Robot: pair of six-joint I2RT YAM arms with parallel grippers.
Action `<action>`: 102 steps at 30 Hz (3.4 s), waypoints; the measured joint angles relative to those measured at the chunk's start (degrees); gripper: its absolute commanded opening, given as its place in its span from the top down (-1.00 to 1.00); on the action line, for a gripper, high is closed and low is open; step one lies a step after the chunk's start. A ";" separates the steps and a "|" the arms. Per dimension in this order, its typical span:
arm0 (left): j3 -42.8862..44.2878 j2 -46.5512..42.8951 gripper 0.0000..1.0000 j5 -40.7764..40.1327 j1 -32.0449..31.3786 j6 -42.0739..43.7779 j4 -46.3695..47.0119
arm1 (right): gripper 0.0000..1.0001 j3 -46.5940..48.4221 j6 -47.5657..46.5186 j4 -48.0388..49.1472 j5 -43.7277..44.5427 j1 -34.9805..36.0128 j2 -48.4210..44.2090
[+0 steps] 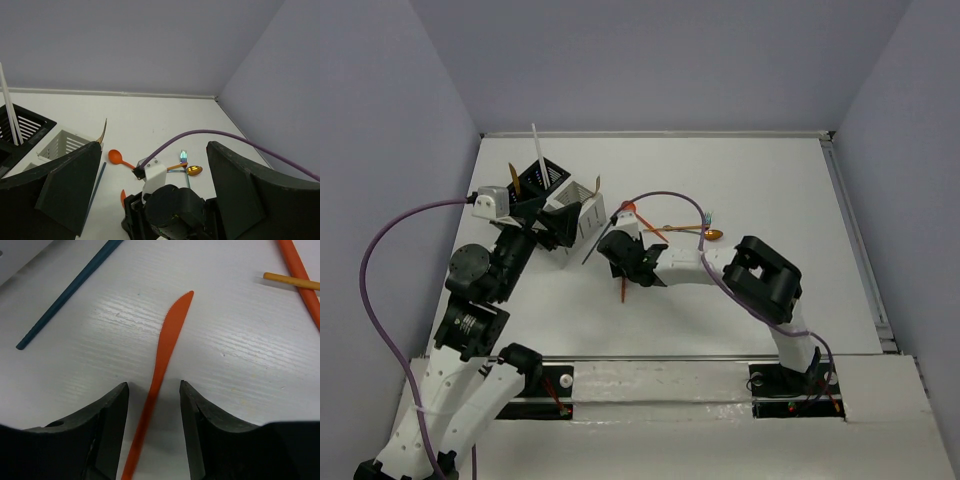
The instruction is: Sort the eating utensils into containers
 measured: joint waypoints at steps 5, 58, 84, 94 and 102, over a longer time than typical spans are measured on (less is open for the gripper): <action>0.00 0.07 -0.98 0.07 0.00 -0.02 0.02 | -0.01 -3.23 -0.20 0.31 0.50 0.00 -1.97; -12.87 17.27 -0.69 15.43 -3.13 -15.32 5.70 | 0.86 -40.13 -6.73 18.27 -12.41 2.56 -53.62; -12.55 26.47 0.89 14.29 -13.64 -22.23 17.84 | 0.86 -41.16 -7.76 19.74 -15.45 2.54 -55.49; -9.64 25.22 0.89 9.49 -13.49 -18.95 12.72 | -0.33 -42.49 -7.34 20.04 -15.34 2.56 -57.44; 0.28 22.91 0.89 0.50 -8.85 -12.70 2.91 | -0.46 -46.31 -7.04 19.56 -14.32 2.56 -65.59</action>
